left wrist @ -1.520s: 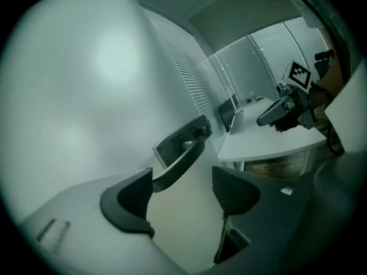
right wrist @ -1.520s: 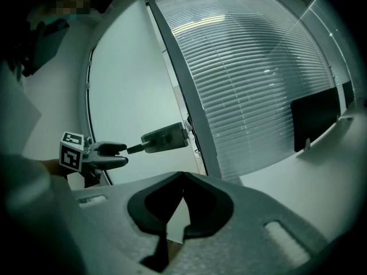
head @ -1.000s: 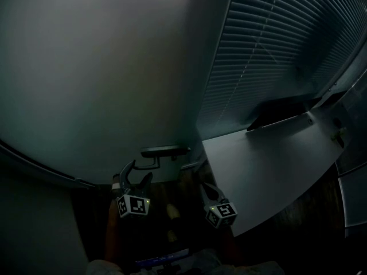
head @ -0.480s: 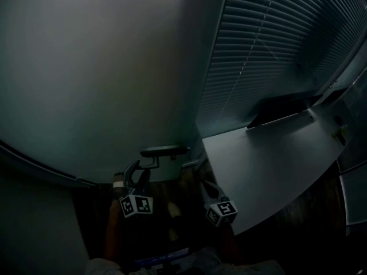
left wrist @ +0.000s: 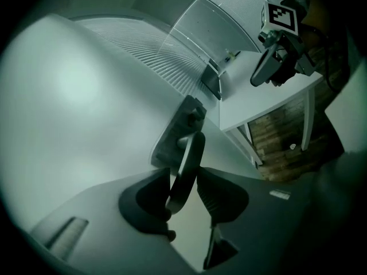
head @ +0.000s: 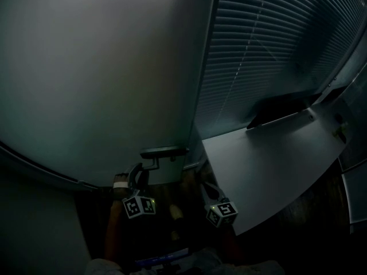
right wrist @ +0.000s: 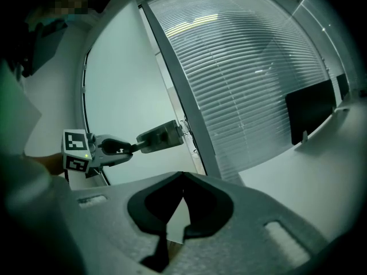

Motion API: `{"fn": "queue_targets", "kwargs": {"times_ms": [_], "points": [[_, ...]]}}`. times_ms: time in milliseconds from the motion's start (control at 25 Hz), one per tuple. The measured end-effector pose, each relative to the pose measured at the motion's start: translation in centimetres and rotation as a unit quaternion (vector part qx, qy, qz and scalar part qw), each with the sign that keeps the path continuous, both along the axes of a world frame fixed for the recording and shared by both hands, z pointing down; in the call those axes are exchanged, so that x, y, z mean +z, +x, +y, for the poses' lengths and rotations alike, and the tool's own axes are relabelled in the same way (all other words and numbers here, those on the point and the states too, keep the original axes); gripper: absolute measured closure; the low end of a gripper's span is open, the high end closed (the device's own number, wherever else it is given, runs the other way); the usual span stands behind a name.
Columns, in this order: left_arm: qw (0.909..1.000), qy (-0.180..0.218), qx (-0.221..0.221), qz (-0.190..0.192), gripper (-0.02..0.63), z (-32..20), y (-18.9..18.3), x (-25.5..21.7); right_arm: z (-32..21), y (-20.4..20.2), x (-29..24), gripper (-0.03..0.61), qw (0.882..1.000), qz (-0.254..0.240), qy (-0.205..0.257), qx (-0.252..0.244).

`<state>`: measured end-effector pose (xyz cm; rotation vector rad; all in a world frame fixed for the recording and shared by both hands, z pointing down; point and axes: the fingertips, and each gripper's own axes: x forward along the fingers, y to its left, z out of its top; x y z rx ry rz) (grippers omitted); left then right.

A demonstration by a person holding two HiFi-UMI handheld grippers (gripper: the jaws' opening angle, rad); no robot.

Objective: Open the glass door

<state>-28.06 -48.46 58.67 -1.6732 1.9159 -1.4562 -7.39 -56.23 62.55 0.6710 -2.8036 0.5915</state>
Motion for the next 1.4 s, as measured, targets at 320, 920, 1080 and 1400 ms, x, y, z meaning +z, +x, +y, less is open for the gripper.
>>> {"fn": "queue_targets", "kwargs": {"times_ms": [320, 920, 1080, 1400], "points": [[0.9999, -0.011, 0.005, -0.007, 0.471, 0.0, 0.0, 0.4, 0.2, -0.2, -0.1, 0.577, 1.0, -0.002, 0.0, 0.001], [0.9999, -0.001, 0.007, 0.009, 0.463, 2.0, 1.7, 0.7, 2.4, 1.2, -1.6, 0.577, 1.0, -0.017, 0.016, -0.003], [0.9999, 0.0, 0.01, 0.01, 0.463, 2.6, 2.3, 1.7, 3.3, 1.7, -1.5, 0.577, 0.999, -0.021, 0.023, -0.005], [0.9997, 0.003, 0.023, 0.013, 0.46, 4.3, 3.3, 1.0, 5.8, 2.8, -4.1, 0.577, 0.998, -0.032, 0.046, -0.012]]}}
